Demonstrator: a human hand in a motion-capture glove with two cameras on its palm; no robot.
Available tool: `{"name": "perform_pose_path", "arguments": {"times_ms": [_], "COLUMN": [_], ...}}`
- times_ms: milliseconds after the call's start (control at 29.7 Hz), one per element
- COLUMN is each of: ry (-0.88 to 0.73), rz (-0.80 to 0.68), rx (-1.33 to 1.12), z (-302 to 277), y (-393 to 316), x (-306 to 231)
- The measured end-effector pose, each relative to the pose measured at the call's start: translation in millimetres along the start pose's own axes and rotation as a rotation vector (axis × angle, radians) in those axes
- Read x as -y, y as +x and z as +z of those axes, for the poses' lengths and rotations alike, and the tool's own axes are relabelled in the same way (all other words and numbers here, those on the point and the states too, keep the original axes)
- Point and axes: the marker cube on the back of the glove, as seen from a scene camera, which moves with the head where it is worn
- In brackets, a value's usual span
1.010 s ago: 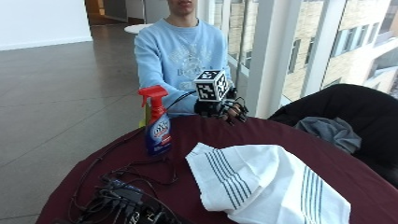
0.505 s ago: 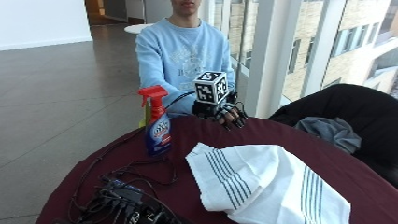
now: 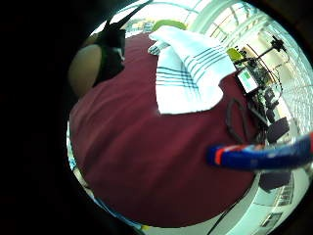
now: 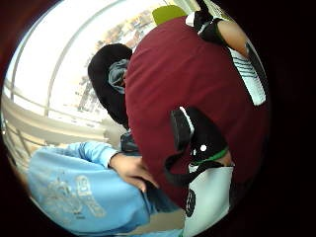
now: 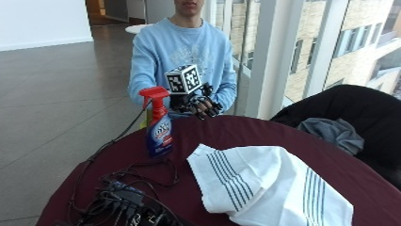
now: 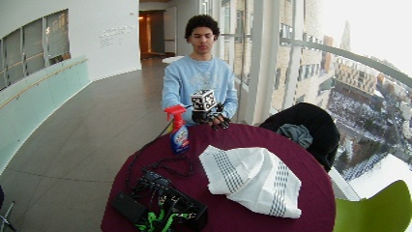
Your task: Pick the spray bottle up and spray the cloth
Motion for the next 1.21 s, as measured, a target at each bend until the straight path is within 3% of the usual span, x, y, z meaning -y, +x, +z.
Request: {"name": "perform_pose_path", "arguments": {"times_ms": [572, 875, 1043, 1212], "ry": [0.291, 0.363, 0.459, 0.608], "rz": [0.268, 0.535, 0.551, 0.725], "rx": [0.105, 0.403, 0.597, 0.720], "z": [-54.6, -58.7, -44.4, -27.9], "y": [61.3, 103.7, 131.1, 146.0], "x": [-100.3, -113.9, -110.1, -86.0]}}
